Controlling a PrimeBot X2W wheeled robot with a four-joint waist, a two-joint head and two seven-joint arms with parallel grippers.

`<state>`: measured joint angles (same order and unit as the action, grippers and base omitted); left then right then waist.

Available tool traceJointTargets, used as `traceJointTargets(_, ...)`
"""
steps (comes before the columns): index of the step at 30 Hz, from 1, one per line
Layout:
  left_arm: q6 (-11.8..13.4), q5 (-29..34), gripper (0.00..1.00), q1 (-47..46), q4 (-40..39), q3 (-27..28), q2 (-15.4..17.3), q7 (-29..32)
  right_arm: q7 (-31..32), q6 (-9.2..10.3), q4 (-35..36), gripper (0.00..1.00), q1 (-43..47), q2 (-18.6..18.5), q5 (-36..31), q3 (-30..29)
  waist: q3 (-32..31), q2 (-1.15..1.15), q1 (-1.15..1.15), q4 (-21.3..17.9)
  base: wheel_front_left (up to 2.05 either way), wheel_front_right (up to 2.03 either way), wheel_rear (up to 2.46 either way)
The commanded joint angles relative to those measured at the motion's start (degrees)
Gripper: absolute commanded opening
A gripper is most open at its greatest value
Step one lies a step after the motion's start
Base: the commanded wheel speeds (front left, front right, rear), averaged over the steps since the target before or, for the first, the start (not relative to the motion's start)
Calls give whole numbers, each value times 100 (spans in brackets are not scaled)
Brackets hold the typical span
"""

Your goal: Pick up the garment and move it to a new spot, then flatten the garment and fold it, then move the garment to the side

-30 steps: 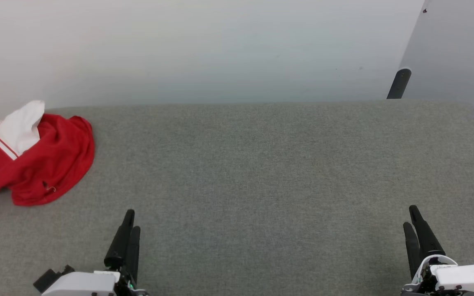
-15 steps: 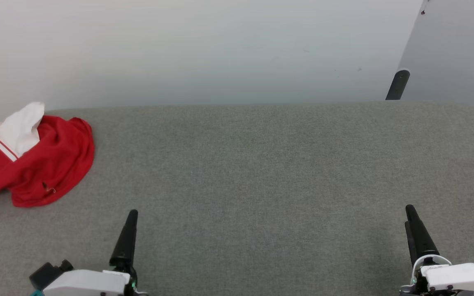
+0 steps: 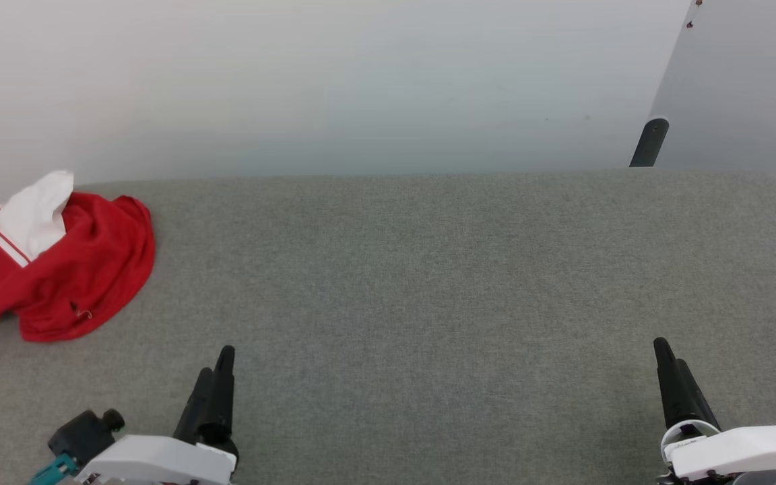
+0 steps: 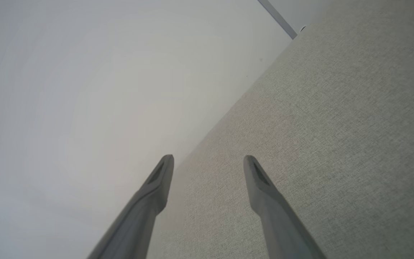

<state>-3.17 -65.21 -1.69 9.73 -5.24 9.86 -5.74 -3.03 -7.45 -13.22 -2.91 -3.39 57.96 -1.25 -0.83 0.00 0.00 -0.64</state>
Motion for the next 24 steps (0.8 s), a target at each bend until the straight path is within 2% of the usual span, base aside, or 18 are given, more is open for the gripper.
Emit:
traceJointTargets(1, 36, 246, 100, -99, -73, -47, 81, -56, 1, -3, 99, 100, -125, 2, -326, -24, -7, 0, 0, 0, 0, 0, 0)
traceJointTargets(10, 136, 1241, 100, -85, -140, -117, 176, -221, 104, -3, 268, 100, -66, 46, -1655, -101, -59, 0, 0, 14, 0, 0, 0)
traceJointTargets(24, 12, 2774, 100, 82, -349, 55, 193, -430, 110, -4, 457, 100, 23, 55, -3199, -162, -132, 0, 0, 36, 0, 0, 0)
